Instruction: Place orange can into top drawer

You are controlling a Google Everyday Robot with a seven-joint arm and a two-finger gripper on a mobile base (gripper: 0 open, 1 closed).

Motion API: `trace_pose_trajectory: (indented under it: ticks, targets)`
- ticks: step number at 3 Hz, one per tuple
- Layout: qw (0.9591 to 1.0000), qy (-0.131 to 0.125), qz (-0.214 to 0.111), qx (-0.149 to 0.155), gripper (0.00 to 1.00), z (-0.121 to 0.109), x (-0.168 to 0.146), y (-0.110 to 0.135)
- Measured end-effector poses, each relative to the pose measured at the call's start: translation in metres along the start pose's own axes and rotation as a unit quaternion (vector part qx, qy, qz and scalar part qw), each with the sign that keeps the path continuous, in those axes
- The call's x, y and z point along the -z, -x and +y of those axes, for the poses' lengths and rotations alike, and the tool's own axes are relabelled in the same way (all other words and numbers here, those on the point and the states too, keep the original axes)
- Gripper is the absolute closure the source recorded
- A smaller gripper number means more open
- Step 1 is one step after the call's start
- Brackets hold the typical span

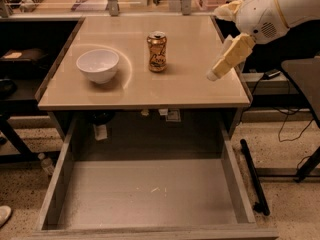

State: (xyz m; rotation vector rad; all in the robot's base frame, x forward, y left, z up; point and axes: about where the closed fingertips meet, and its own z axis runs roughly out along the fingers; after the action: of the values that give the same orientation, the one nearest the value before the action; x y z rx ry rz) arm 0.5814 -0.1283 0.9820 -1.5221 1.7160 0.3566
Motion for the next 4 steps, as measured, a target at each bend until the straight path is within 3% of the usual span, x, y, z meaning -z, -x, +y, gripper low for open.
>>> trace_pose_trajectory:
  ticks: [2, 3, 4]
  targets:
    - [1.0, 0.001, -0.005, -0.002, 0.0, -0.001, -0.008, 0.0]
    - [0.9992, 0.0, -0.031, -0.025, 0.0, -0.013, -0.056, -0.014]
    - [0.9948, -0.02, -0.08, -0.06, 0.0, -0.037, -0.106, -0.022]
